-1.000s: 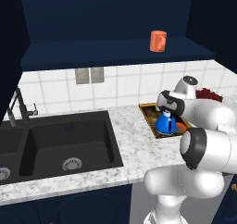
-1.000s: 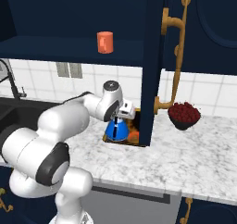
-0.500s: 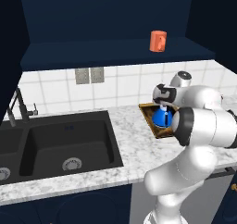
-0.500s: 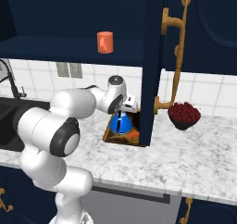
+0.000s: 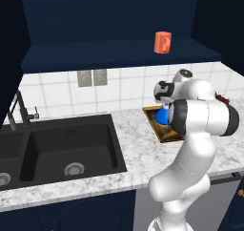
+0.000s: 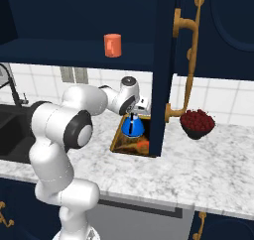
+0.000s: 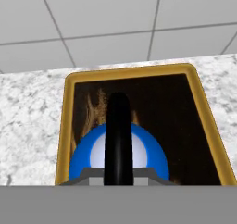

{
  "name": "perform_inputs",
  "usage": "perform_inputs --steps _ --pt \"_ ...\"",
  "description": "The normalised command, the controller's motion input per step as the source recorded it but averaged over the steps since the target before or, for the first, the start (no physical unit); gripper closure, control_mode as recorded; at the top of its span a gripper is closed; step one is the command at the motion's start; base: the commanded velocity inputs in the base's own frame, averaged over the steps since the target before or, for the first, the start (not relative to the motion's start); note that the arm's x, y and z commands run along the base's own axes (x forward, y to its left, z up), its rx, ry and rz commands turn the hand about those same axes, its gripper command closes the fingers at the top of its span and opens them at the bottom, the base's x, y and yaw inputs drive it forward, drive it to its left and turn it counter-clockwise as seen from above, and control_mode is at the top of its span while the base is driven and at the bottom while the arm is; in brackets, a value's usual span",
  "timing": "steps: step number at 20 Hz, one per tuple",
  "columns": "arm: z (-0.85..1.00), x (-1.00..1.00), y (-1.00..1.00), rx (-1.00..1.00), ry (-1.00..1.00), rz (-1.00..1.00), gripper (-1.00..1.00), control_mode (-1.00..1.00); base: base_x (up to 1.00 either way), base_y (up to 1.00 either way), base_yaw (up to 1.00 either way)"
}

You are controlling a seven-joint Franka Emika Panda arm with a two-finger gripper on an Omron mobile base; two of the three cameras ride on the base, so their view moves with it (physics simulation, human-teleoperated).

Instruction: Pick the kettle from the counter and place it on the tray. Then pick the mug from the cabinet and place it on the tray. Then close the cabinet doors.

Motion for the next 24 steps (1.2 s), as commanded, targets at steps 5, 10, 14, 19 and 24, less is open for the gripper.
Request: perform_inputs --steps 5,10,14,19,24 --pt "0.0 0.43 -0.11 0.0 0.0 0.0 1.0 -1.0 0.0 0.0 0.0" --pt "0.0 0.44 -0.1 0.0 0.0 0.0 1.0 -1.0 0.0 0.0 0.0" --pt "-0.07 0.38 -0.03 0.0 0.0 0.0 1.0 -1.0 0.0 0.0 0.0" --pt "-0.33 0.01 0.0 0.0 -0.01 0.0 1.0 -1.0 0.0 0.0 0.0" --pt "-0.47 -0.01 0.0 0.0 0.0 0.0 -1.0 -1.0 0.0 0.0 0.0"
